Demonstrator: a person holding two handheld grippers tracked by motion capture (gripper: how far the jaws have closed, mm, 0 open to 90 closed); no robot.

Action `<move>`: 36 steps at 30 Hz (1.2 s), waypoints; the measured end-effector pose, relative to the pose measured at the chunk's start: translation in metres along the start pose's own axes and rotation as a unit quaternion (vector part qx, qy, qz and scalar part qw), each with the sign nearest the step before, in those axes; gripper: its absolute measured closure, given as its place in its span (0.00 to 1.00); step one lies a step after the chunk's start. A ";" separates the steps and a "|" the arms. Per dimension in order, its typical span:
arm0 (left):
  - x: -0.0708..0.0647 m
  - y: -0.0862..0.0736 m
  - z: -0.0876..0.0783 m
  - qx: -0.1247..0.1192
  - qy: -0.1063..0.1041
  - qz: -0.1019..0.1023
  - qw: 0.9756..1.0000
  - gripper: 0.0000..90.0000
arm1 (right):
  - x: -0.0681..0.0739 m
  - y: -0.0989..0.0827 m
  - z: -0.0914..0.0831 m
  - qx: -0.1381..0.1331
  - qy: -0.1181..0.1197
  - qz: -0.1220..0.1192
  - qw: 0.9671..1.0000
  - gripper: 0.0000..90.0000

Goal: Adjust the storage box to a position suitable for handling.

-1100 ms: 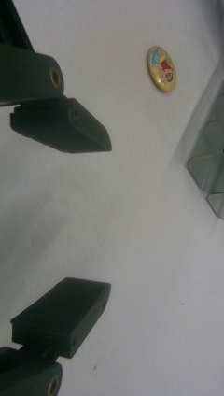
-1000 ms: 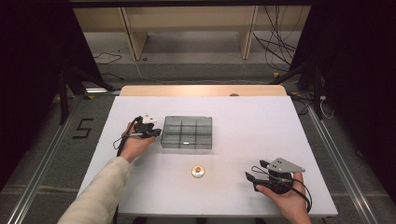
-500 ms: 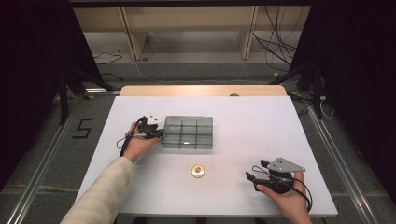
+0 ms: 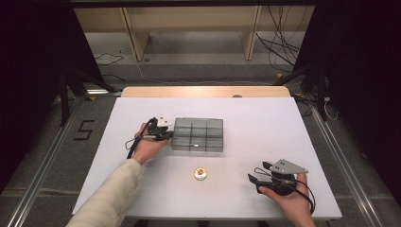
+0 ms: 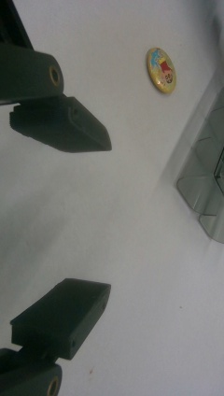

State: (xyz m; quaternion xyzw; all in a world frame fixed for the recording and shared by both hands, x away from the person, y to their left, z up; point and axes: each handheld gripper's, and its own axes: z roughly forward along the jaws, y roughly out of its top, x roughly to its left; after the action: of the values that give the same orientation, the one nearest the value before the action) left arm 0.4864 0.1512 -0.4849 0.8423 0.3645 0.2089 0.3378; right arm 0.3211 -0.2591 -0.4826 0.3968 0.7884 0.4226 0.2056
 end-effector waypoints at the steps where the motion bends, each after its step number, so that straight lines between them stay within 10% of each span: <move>1: -0.001 0.001 0.000 0.001 -0.001 0.002 1.000 1.00 | 0.000 0.000 0.000 0.000 0.000 0.000 1.000 0.30; 16: -0.016 0.009 0.004 0.001 -0.012 0.019 1.000 1.00 | 0.001 0.002 0.003 0.006 0.001 -0.005 1.000 0.34; 36: -0.027 -0.013 -0.032 -0.014 -0.001 0.022 1.000 0.91 | 0.006 0.063 0.036 -0.047 -0.024 -0.004 0.999 0.88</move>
State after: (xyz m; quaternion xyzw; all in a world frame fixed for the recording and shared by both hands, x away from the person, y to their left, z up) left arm 0.4433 0.1506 -0.4749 0.8455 0.3424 0.2205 0.3454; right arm 0.3699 -0.2152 -0.4501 0.3940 0.7639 0.4488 0.2447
